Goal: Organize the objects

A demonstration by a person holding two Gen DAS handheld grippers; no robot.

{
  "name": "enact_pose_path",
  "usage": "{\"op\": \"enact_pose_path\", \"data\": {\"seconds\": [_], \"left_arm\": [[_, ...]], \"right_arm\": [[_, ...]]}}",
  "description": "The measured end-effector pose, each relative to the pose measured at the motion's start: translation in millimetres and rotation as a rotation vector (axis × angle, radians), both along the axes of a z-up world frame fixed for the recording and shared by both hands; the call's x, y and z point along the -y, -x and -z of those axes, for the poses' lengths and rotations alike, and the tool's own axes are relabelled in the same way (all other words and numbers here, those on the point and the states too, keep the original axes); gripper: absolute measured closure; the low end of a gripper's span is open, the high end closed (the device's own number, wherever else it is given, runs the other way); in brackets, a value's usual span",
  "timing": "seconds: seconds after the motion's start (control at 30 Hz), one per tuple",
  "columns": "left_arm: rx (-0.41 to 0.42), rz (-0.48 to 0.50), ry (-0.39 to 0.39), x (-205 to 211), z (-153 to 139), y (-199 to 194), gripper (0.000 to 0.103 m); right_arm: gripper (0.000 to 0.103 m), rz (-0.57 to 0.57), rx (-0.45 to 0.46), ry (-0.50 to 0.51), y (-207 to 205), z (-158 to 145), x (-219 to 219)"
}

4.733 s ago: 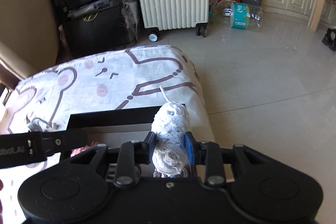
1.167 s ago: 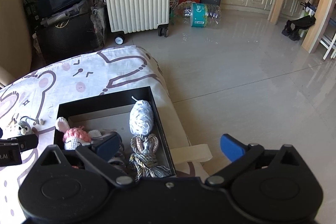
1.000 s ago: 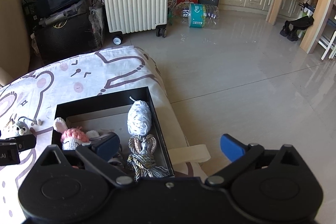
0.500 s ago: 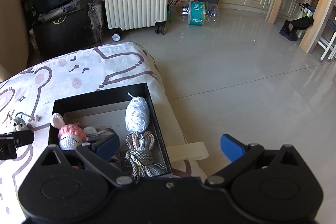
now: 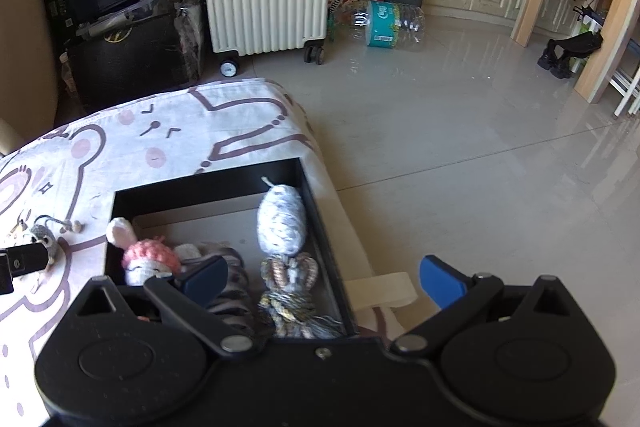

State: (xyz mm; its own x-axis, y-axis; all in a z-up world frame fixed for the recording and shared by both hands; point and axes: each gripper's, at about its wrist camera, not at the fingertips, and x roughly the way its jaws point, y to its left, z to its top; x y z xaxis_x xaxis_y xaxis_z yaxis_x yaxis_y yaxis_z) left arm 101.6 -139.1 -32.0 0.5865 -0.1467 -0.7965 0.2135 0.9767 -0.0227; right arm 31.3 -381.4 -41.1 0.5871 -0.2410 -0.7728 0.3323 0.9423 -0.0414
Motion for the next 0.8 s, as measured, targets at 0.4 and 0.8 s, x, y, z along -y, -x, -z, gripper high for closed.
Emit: {"op": "enact_pose_path", "data": {"seconds": [0.4, 0.8], "left_arm": [[0.004, -0.095, -0.016, -57, -1, -6, 0.0], [0.005, -0.186, -0.014, -111, -3, -8, 0.0]], "right_arm": [[0.0, -0.087, 0.015, -0.012, -21, -2, -47], [0.0, -0.194, 0.024, -0.003, -40, -1, -103]]}}
